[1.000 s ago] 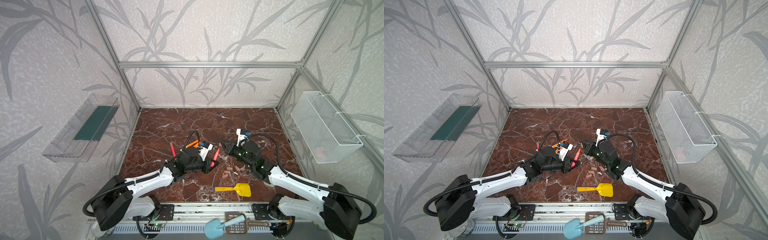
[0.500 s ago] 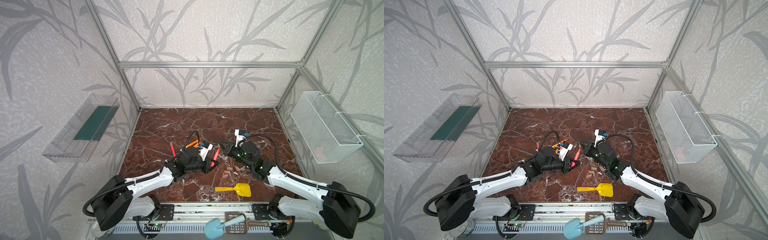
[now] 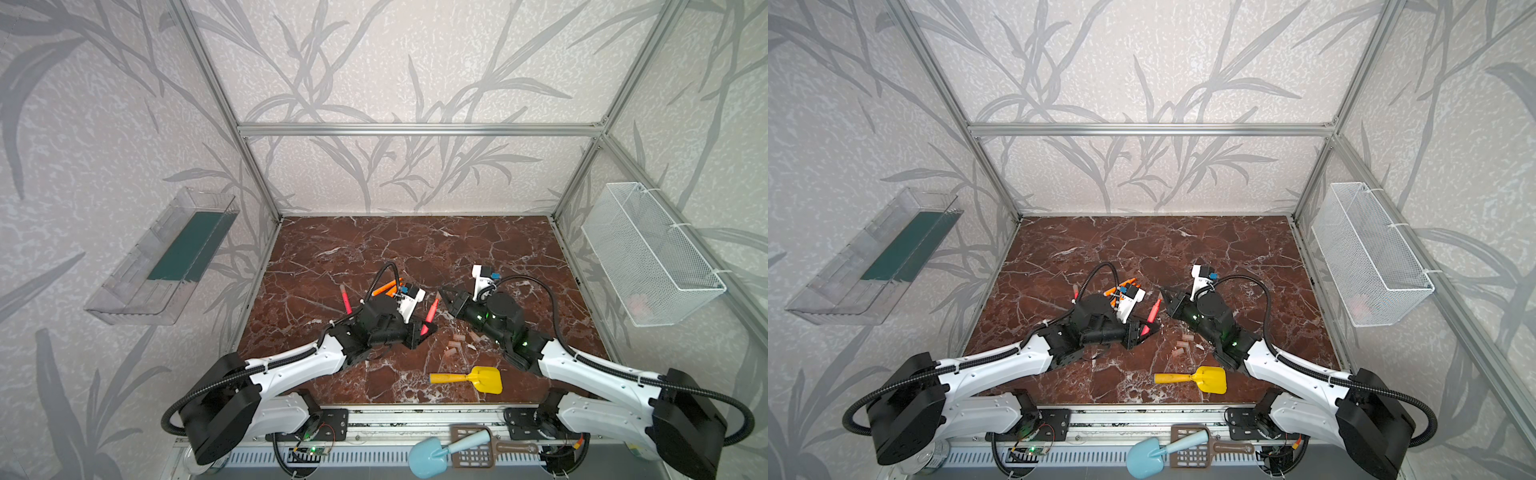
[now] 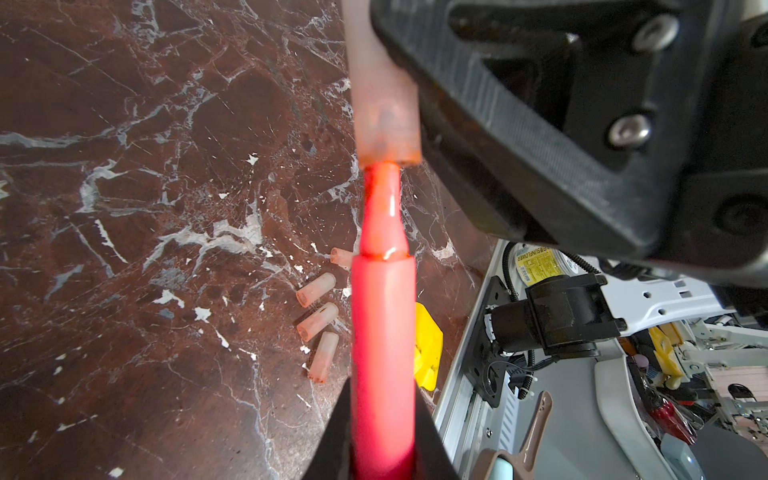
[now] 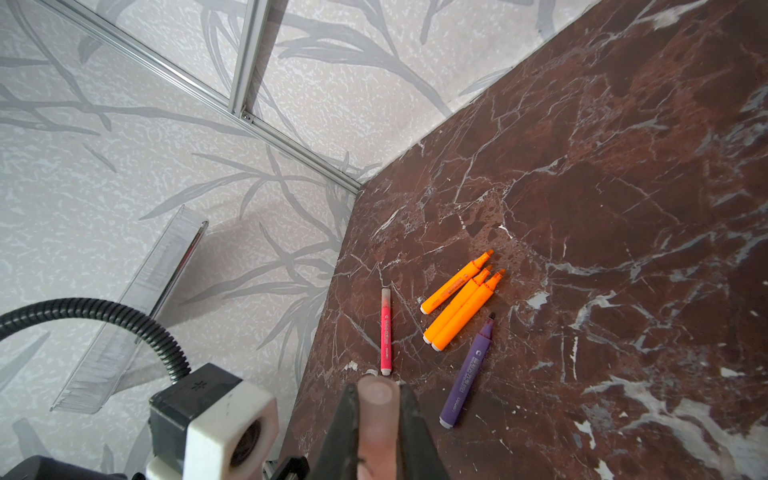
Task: Insert the pens into the pen caps
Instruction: 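Lower the right gripper's cap down onto the marker tip held by the left gripper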
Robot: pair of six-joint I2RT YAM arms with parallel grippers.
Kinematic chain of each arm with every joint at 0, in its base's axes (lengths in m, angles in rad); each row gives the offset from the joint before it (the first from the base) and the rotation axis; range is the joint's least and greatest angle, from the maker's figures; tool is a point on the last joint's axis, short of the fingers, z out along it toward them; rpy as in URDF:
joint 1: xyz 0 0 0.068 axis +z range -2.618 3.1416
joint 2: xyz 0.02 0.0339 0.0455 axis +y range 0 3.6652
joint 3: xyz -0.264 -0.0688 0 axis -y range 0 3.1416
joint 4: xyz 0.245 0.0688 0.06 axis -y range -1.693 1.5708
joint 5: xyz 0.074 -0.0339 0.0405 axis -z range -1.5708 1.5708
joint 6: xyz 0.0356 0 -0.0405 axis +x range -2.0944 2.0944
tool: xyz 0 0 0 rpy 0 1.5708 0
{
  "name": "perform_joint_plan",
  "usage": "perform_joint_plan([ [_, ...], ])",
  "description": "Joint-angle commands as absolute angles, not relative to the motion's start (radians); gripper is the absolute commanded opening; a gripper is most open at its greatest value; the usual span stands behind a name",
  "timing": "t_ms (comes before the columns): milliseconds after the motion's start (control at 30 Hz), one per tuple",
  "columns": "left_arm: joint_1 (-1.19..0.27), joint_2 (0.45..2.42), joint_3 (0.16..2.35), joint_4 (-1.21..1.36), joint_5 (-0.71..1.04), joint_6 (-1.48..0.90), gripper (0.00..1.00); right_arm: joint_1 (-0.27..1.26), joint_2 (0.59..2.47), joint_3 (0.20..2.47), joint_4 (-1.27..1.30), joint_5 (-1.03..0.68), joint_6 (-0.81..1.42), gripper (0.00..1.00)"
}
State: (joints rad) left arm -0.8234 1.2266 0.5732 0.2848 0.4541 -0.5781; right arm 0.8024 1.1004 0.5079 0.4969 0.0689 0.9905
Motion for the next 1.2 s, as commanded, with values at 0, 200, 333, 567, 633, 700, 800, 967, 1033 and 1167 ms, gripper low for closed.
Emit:
perform_joint_plan([
  [0,-0.820,1.199,0.573,0.315,0.436,-0.570,0.00,0.830,1.093,0.494,0.512,0.046,0.996,0.11],
  [200,-0.819,1.187,0.557,0.357,0.464,-0.575,0.00,0.854,1.136,0.502,0.526,0.045,0.991,0.11],
  [333,-0.819,1.160,0.538,0.374,0.453,-0.575,0.00,0.869,1.158,0.502,0.530,0.055,0.990,0.09],
  [567,-0.817,1.135,0.527,0.374,0.437,-0.581,0.00,0.885,1.164,0.477,0.557,0.066,0.988,0.09],
  [633,-0.816,1.132,0.526,0.375,0.444,-0.580,0.00,0.887,1.166,0.472,0.560,0.067,0.990,0.14],
  [700,-0.816,1.124,0.522,0.377,0.440,-0.579,0.00,0.887,1.167,0.475,0.554,0.067,0.988,0.20],
  [800,-0.816,1.121,0.519,0.378,0.436,-0.576,0.00,0.887,1.168,0.477,0.545,0.069,0.986,0.30],
  [967,-0.818,1.120,0.517,0.357,0.401,-0.563,0.00,0.887,1.128,0.486,0.499,0.085,0.965,0.44],
  [1033,-0.818,1.131,0.530,0.329,0.384,-0.554,0.00,0.887,1.090,0.489,0.466,0.107,0.952,0.51],
  [1167,-0.819,1.145,0.540,0.311,0.380,-0.542,0.00,0.887,1.034,0.511,0.414,0.174,0.921,0.63],
])
